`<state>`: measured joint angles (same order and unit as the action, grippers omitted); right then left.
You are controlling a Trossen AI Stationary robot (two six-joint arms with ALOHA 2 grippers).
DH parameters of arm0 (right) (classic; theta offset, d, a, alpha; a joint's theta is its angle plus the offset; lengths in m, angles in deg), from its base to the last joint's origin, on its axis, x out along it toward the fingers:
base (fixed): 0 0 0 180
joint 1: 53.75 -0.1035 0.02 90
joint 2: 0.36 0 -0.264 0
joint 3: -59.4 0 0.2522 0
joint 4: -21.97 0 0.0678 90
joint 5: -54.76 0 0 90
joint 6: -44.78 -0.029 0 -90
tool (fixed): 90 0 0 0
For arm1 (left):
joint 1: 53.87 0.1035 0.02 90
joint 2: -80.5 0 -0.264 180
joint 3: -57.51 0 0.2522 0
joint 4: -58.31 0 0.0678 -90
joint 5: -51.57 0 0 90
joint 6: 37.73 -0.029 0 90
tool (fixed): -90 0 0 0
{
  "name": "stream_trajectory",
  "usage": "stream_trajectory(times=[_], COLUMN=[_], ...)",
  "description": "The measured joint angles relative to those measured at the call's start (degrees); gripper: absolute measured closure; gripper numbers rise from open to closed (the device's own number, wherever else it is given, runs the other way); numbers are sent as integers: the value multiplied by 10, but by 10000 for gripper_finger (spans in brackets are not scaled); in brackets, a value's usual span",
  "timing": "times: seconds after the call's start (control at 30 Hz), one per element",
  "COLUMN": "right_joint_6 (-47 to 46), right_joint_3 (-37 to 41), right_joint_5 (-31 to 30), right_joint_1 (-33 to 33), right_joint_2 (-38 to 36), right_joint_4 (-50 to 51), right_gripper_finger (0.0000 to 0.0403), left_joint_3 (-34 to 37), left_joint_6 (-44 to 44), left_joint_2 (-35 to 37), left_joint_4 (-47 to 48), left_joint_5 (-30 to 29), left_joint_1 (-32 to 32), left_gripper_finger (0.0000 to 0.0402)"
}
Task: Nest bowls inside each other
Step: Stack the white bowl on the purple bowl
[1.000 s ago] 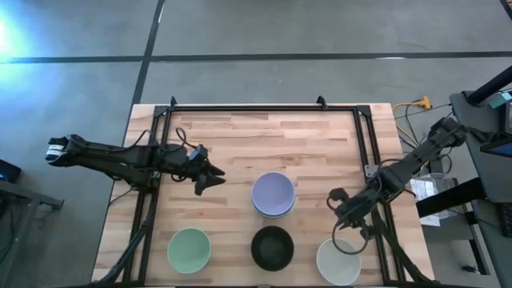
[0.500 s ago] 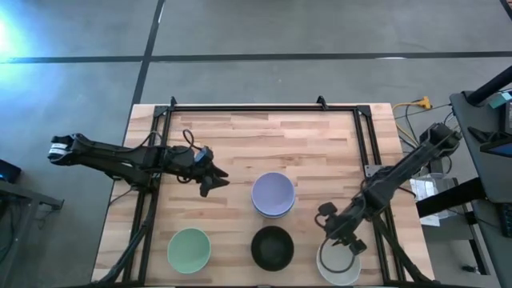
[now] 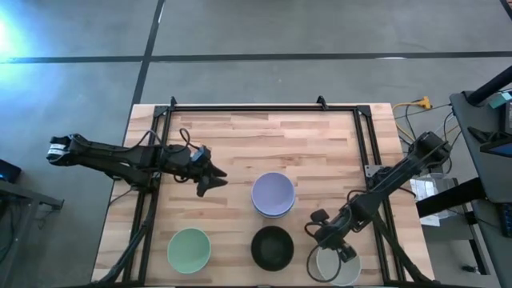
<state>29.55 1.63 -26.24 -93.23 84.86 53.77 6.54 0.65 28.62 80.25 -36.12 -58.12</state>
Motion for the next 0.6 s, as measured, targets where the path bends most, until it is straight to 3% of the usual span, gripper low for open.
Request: stream_trajectory(times=[0.1,0.43,0.6], right_joint_6=[-2,-61,-131], right_joint_3=[-9,-70,-134], right_joint_5=[0,-2,-103], right_joint_1=[0,33,89], right_joint_2=[-10,-98,-125], right_joint_4=[2,86,58], right_gripper_finger=[387,391,391], left_joint_3=[0,0,0], left_joint_6=[-2,-13,-18], left_joint_2=[2,3,4], left_joint_4=[-1,-1,-2], left_joint_5=[6,23,35], left_joint_1=[0,0,0], left_gripper_finger=[210,210,210])
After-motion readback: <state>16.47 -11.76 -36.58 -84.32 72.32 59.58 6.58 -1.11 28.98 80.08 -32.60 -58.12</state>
